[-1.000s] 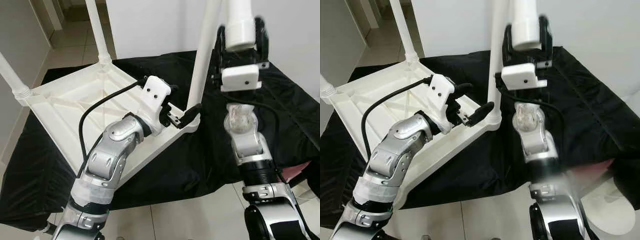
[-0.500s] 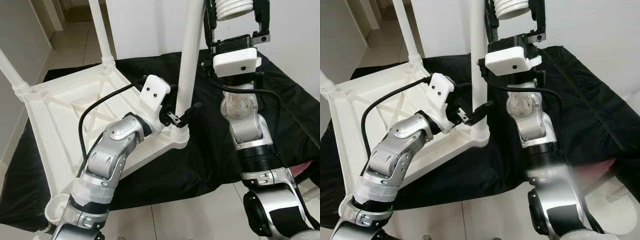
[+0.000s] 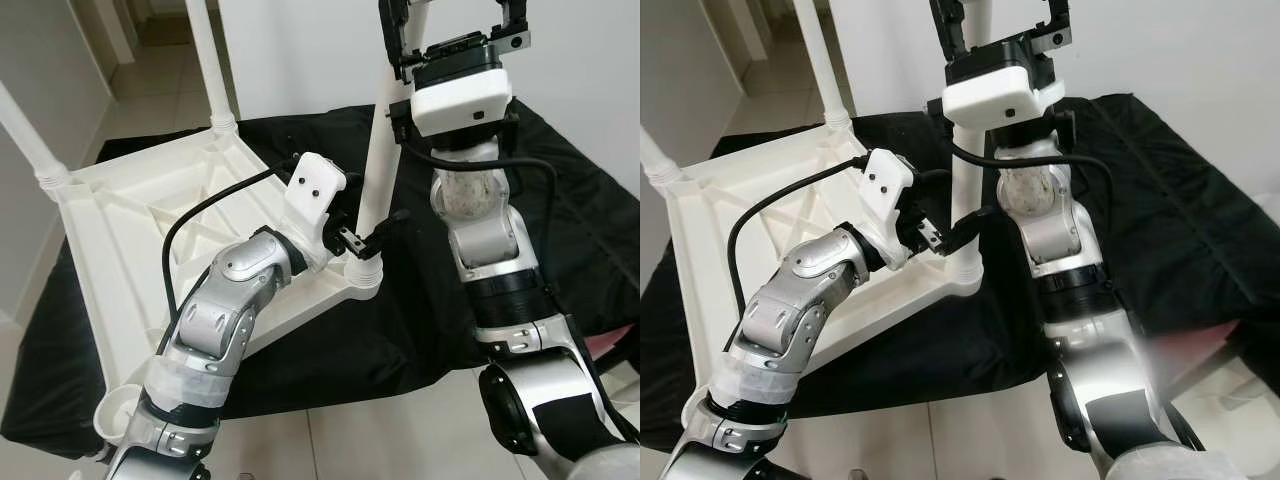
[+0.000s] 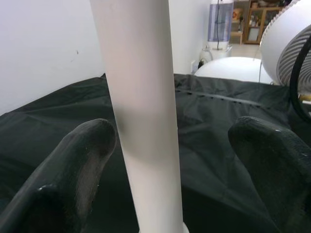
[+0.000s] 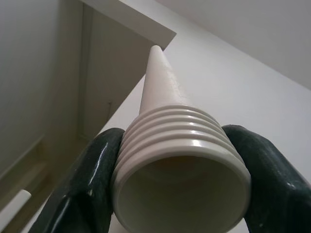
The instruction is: Building children table
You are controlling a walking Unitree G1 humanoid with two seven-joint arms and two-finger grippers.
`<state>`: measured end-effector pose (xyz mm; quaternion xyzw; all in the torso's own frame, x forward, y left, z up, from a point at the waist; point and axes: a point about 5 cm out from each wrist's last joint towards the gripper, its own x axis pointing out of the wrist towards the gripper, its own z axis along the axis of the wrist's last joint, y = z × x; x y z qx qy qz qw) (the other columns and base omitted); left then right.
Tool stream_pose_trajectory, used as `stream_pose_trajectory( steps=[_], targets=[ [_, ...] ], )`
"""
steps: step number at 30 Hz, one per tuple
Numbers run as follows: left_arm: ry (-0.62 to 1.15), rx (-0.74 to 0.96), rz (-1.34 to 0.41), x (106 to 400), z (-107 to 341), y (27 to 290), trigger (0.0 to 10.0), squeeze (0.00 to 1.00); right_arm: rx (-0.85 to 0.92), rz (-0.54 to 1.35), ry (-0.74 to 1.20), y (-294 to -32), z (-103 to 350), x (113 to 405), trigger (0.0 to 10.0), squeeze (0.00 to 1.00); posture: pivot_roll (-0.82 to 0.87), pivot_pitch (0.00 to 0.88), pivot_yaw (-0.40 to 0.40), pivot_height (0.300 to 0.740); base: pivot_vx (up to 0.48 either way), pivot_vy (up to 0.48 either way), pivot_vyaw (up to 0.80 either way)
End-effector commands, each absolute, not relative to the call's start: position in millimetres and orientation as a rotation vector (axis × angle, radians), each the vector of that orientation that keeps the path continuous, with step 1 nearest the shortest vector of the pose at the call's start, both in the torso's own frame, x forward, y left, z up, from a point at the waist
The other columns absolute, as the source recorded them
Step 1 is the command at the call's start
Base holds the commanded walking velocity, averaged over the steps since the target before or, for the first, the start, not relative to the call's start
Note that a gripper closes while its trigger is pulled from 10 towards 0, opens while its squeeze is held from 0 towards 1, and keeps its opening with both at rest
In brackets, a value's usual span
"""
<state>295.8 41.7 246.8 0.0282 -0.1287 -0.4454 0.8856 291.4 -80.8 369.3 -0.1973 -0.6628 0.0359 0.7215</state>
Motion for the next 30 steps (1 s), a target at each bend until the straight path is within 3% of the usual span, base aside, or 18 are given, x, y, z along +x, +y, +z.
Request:
stream_pose_trajectory(
  steps=[1,13,19,23,30],
  targets=[
    [-0.258,0.067,-0.95,295.9,245.7,39.0,10.0,0.0,-0.409,0.119,-1.499,-75.4,376.0,286.5,10.0,0.0,0.0,0.033,0.091,0.74,0.0,0.0,0.0],
    [-0.229,0.152,-0.888,297.5,237.4,60.9,10.0,0.0,-0.218,0.338,-1.242,-70.3,356.0,302.3,10.0,0.0,0.0,0.031,0.076,0.74,0.0,0.0,0.0],
    [-0.189,0.256,-0.771,304.5,234.7,90.0,10.0,0.0,-0.129,0.449,-1.103,-71.9,343.7,313.4,10.0,0.0,0.01,0.035,0.063,0.74,0.0,0.0,0.0],
    [-0.12,0.342,-0.575,316.4,232.6,123.1,10.0,0.0,-0.088,0.558,-1.015,-67.4,335.1,318.8,10.0,0.0,0.02,0.042,0.045,0.74,0.0,0.0,0.0],
    [-0.057,0.413,-0.478,317.6,223.4,145.8,10.0,0.0,-0.021,0.619,-0.901,-69.0,318.3,325.0,10.0,0.0,0.03,0.051,0.034,0.74,0.0,0.0,0.0]
  ],
)
